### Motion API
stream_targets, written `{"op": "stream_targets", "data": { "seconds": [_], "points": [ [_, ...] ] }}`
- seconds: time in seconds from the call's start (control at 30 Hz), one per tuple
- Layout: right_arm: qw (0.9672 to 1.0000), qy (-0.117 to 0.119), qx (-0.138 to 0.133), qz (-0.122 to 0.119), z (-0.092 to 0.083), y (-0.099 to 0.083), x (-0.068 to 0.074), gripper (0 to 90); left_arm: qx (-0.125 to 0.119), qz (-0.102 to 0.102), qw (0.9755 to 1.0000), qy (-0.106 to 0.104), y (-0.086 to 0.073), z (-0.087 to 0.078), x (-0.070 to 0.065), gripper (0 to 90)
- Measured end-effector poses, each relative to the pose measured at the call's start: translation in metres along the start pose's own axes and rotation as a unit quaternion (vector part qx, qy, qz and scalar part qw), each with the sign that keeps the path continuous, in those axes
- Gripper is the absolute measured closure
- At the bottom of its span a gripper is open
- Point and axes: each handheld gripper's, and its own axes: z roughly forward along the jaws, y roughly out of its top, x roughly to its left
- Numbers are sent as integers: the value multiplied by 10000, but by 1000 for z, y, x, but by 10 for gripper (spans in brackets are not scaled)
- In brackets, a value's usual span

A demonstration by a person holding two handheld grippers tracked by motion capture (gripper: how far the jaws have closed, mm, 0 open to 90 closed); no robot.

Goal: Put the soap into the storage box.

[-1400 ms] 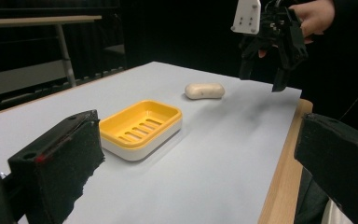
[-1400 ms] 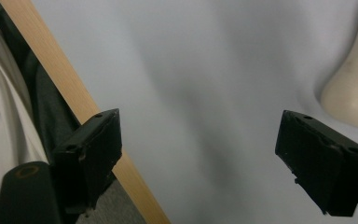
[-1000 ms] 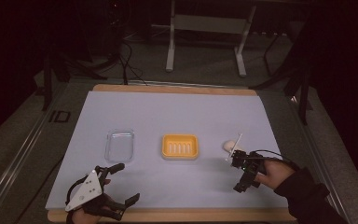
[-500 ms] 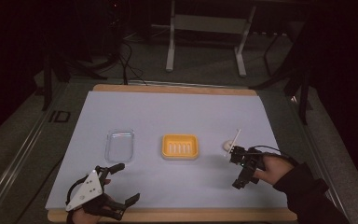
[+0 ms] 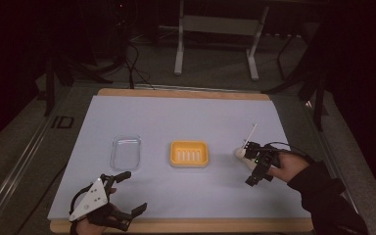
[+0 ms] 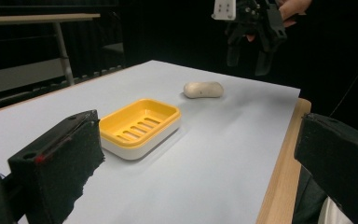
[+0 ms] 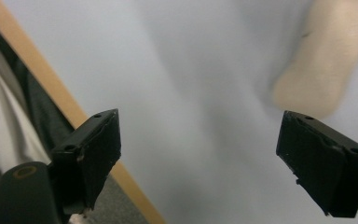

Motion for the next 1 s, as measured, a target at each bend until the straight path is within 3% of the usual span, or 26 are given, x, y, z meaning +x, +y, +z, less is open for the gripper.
{"op": "stream_targets", "data": {
  "seconds": [0.47, 0.5, 0.53, 1.0],
  "points": [
    [9988, -96, -387, 269, -12, 3, -25, 140, 44, 7, 10000, -39, 0, 1, 0, 11],
    [9980, -100, -570, 249, -12, 3, -29, 140, 44, 10, 10000, -34, 0, 1, 0, 11],
    [9980, -100, -570, 249, -12, 3, -29, 140, 46, 2, 10000, -28, 0, 0, 0, 11],
    [9932, 39, -1043, 514, 11, 2, -55, 144, 48, 7, 10000, -53, 0, 1, -1, 11]
  ]
}}
